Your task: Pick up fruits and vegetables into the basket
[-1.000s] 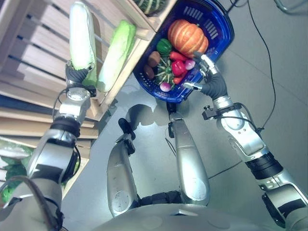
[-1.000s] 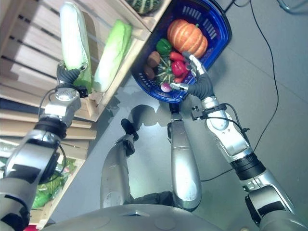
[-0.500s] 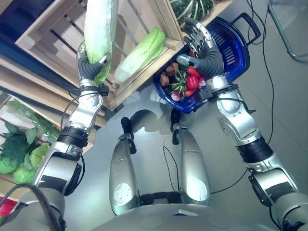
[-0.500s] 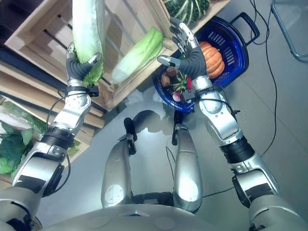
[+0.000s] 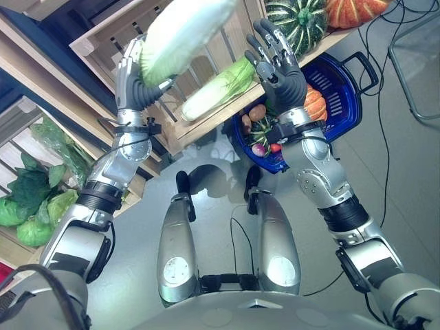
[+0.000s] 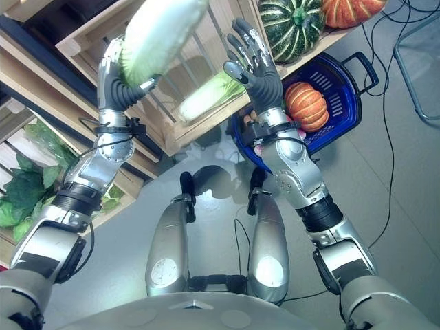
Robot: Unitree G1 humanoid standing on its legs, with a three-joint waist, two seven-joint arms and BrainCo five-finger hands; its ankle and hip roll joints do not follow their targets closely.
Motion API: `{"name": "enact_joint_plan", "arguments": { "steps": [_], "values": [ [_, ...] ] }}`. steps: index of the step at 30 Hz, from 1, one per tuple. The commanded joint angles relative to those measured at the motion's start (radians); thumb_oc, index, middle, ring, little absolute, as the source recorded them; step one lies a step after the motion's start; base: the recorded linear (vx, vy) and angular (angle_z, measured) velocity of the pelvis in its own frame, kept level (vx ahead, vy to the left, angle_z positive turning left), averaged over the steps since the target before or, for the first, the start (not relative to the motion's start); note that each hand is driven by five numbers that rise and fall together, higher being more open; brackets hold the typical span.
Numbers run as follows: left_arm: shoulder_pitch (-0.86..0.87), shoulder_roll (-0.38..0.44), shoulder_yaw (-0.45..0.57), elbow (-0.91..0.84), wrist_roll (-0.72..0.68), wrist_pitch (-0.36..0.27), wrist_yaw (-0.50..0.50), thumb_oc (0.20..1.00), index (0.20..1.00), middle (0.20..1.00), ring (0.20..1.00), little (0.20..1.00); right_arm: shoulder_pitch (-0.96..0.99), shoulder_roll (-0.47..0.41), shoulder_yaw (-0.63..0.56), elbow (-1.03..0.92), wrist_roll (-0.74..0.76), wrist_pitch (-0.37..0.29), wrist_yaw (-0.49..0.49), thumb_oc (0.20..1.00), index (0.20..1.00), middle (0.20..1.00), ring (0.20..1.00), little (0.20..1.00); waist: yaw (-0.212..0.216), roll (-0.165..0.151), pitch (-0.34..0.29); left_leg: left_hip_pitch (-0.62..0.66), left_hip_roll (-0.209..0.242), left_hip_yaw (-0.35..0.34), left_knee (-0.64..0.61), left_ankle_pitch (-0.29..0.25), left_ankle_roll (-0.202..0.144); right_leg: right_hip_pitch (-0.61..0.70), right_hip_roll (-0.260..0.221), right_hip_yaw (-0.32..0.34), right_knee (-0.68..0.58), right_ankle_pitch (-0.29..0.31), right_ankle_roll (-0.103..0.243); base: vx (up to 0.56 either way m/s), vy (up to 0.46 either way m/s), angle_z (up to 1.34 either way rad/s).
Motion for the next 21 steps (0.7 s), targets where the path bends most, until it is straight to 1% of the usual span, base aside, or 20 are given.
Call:
{"name": "enact_joint_plan", "arguments": {
  "steps": [1,3,4,6,8,9,13,15,21],
  "values": [
    [-0.023,0.077,-0.024,-0.161,0.113,-0.059,0.068,0.2,0.2,0.2,0.2,0.2,-0.077,0.03,-0.021,-0.058,0.035,-0.057,-0.001,1.0,1.0,1.0,1.0,1.0,-0.001,-0.036,-0.022,0.044,-0.053,0.088,0.048,-0.086,0.057,0.083,-0.011,0.012,-0.03,-0.024,0.049,0.03,-0.011,0.04],
    [-0.026,0.077,-0.035,-0.17,0.123,-0.047,0.062,0.2,0.2,0.2,0.2,0.2,-0.081,0.032,-0.019,-0.054,0.047,-0.058,-0.009,1.0,1.0,1.0,1.0,1.0,0.0,-0.038,-0.024,0.046,-0.054,0.088,0.05,-0.087,0.057,0.086,-0.011,0.012,-0.031,-0.023,0.05,0.0,0.0,0.0],
    [-0.029,0.078,-0.051,-0.179,0.136,-0.031,0.06,0.2,0.2,0.2,0.2,0.2,-0.086,0.033,-0.014,-0.048,0.065,-0.059,-0.034,1.0,1.0,1.0,1.0,1.0,0.001,-0.04,-0.028,0.048,-0.054,0.089,0.044,-0.082,0.059,0.09,-0.012,0.011,-0.04,-0.015,0.051,0.0,-0.013,0.04],
    [-0.032,0.08,-0.061,-0.179,0.137,-0.029,0.067,0.2,0.2,0.2,0.2,0.2,-0.089,0.037,-0.014,-0.044,0.073,-0.058,-0.046,1.0,1.0,1.0,1.0,1.0,0.0,-0.041,-0.029,0.05,-0.053,0.09,0.041,-0.081,0.059,0.09,-0.013,0.012,-0.043,-0.012,0.053,0.0,0.0,0.0],
    [-0.033,0.072,-0.078,-0.189,0.162,-0.015,0.07,0.2,0.2,0.2,0.2,0.2,-0.089,0.046,-0.011,-0.022,0.092,-0.058,-0.096,1.0,1.0,1.0,1.0,1.0,0.001,-0.041,-0.027,0.048,-0.053,0.089,0.042,-0.082,0.06,0.09,-0.013,0.012,-0.043,-0.011,0.055,0.0,0.0,0.0],
    [-0.032,0.07,-0.081,-0.192,0.169,-0.013,0.073,0.2,0.2,0.2,0.2,0.2,-0.088,0.048,-0.012,-0.018,0.098,-0.059,-0.104,1.0,1.0,1.0,1.0,1.0,0.001,-0.041,-0.026,0.048,-0.053,0.089,0.042,-0.082,0.06,0.091,-0.013,0.012,-0.044,-0.01,0.055,0.0,0.0,0.0],
    [-0.035,0.059,-0.118,-0.219,0.209,0.047,0.079,0.2,0.2,0.2,0.2,0.2,-0.08,0.062,-0.01,0.012,0.136,-0.066,-0.176,1.0,1.0,1.0,1.0,1.0,-0.002,-0.039,-0.02,0.053,-0.055,0.091,0.037,-0.083,0.06,0.096,-0.014,0.013,-0.051,-0.009,0.058,-0.01,0.005,0.0],
    [-0.037,0.053,-0.128,-0.218,0.216,0.058,0.08,0.2,0.2,0.2,0.2,0.2,-0.079,0.065,-0.009,0.02,0.141,-0.066,-0.184,1.0,1.0,1.0,1.0,1.0,-0.004,-0.038,-0.02,0.052,-0.056,0.092,0.036,-0.083,0.06,0.094,-0.015,0.014,-0.052,-0.008,0.059,0.0,0.0,0.0],
    [-0.046,0.035,-0.177,-0.234,0.271,0.149,0.07,0.2,0.2,0.2,0.2,0.2,-0.084,0.073,0.009,0.039,0.153,-0.056,-0.211,1.0,1.0,1.0,1.0,1.0,-0.008,-0.03,-0.02,0.042,-0.059,0.094,0.033,-0.081,0.06,0.084,-0.017,0.015,-0.053,-0.007,0.06,-0.02,0.021,0.0]
  ]
}}
